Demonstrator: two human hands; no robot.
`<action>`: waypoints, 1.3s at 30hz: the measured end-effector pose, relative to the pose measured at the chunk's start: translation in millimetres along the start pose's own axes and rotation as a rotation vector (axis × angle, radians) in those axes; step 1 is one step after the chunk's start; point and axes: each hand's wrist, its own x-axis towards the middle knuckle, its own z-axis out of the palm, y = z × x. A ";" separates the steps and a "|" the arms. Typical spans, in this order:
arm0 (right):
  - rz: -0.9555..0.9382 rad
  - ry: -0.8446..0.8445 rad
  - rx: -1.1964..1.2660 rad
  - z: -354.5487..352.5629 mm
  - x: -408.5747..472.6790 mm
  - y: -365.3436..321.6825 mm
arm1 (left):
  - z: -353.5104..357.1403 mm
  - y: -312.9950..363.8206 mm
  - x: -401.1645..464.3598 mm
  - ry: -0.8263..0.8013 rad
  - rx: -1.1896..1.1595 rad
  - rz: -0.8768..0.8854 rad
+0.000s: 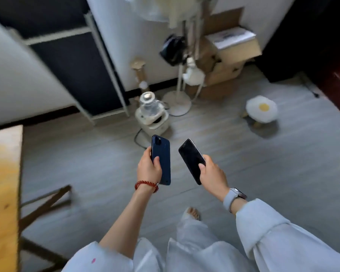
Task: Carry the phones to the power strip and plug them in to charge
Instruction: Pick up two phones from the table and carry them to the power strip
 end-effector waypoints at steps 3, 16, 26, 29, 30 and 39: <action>0.121 0.056 0.065 -47.9 18.9 54.6 | 59.3 57.9 12.4 -0.089 0.025 0.075; 0.705 0.414 0.370 -224.3 60.6 301.0 | 374.0 304.0 36.0 -0.638 0.288 0.517; 0.992 0.553 0.477 -399.3 141.7 481.6 | 614.8 513.2 31.5 -0.913 0.362 0.696; 1.079 0.627 0.515 -434.9 140.8 525.2 | 670.1 561.5 12.8 -0.982 0.391 0.744; 1.112 0.654 0.540 -445.6 139.3 542.0 | 691.1 575.7 4.7 -1.014 0.392 0.754; 1.201 0.798 0.689 -533.0 135.2 725.5 | 887.3 671.0 -84.4 -1.166 0.409 0.790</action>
